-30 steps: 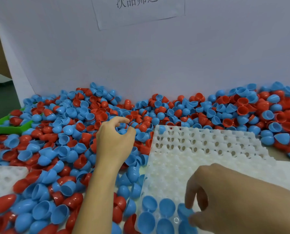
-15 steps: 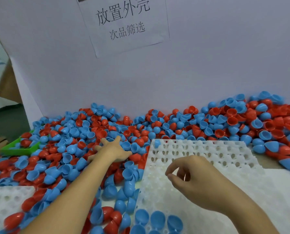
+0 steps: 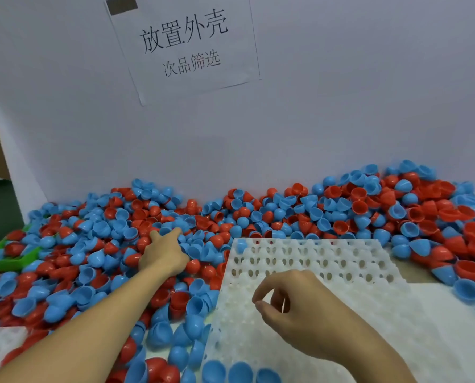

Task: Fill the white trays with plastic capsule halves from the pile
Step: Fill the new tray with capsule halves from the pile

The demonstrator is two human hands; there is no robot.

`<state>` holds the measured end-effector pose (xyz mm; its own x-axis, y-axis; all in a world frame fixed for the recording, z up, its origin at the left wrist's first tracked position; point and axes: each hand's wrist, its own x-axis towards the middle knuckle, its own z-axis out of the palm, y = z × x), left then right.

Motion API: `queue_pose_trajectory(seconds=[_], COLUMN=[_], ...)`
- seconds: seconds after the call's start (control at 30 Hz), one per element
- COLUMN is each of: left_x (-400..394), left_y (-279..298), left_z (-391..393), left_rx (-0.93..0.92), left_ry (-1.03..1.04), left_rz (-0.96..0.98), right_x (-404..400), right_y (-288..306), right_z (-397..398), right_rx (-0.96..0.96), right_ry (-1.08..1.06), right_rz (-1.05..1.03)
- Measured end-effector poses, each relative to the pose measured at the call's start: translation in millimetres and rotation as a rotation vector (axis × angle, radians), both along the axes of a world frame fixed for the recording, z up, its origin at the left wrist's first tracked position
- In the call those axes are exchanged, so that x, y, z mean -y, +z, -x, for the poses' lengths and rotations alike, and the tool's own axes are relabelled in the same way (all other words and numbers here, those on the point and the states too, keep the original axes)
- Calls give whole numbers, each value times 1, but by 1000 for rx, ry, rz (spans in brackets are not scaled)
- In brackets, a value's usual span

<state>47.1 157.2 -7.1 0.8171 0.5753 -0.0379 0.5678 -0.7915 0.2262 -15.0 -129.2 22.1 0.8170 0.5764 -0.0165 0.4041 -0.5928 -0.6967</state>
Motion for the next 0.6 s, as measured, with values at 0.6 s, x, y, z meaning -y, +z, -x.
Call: queue_pose_trajectory(seconds=[0.6], left_x=[6], left_y=[47], left_z=[6], left_rx=[138], left_ry=[-37], left_rz=[396], right_x=[-1], right_y=[-3], right_z=[-1], right_rx=[7], right_ry=[-12], right_rz=[2])
